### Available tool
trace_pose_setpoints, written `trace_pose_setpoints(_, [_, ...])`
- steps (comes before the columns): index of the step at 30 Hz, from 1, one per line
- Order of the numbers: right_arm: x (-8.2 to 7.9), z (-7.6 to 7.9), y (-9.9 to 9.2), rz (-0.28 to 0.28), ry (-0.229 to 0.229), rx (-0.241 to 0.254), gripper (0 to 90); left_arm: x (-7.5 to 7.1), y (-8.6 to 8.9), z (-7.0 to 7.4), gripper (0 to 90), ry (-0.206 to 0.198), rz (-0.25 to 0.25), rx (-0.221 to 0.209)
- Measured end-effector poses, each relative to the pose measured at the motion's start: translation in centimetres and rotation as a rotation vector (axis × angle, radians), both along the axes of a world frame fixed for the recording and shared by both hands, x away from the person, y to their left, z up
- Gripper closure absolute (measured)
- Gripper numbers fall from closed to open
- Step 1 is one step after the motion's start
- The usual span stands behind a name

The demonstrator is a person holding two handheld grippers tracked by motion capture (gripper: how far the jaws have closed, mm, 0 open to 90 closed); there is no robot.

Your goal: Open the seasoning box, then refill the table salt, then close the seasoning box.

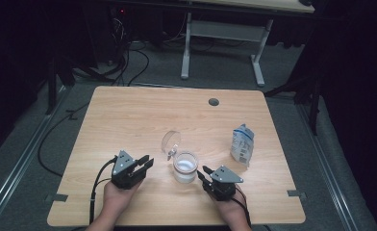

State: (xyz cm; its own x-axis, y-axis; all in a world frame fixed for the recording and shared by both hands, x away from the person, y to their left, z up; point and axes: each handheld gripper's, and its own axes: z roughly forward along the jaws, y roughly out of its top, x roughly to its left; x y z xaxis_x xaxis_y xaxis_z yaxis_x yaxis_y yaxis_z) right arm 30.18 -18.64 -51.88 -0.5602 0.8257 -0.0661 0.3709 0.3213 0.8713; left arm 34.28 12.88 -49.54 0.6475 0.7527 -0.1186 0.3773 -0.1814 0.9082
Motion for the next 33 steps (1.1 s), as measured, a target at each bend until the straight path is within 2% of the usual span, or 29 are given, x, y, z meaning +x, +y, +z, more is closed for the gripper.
trace_pose_setpoints(4, [-0.1, 0.0, 0.1, 0.007, -0.001, -0.004, 78.7, 0.7, -0.7, 0.8, 81.2, 0.000, -0.004, 0.000])
trace_pose_setpoints(8, [-0.3, 0.1, 0.2, 0.021, -0.003, -0.017, 90.0, 1.4, -1.3, 1.4, 85.8, 0.004, -0.009, -0.023])
trace_pose_setpoints(14, [-0.4, 0.2, 0.4, 0.025, 0.005, -0.023, 90.0, 2.0, -2.0, 2.2, 88.8, 0.004, -0.011, -0.055])
trace_pose_setpoints(21, [-0.4, 0.1, 0.7, 0.036, -0.001, -0.030, 90.0, 1.9, -2.7, 3.0, 88.9, -0.018, -0.033, -0.058])
trace_pose_setpoints(33, [-0.4, 0.1, 0.7, 0.031, 0.002, -0.030, 90.0, 1.5, -3.6, 3.0, 88.9, -0.022, -0.055, -0.067])
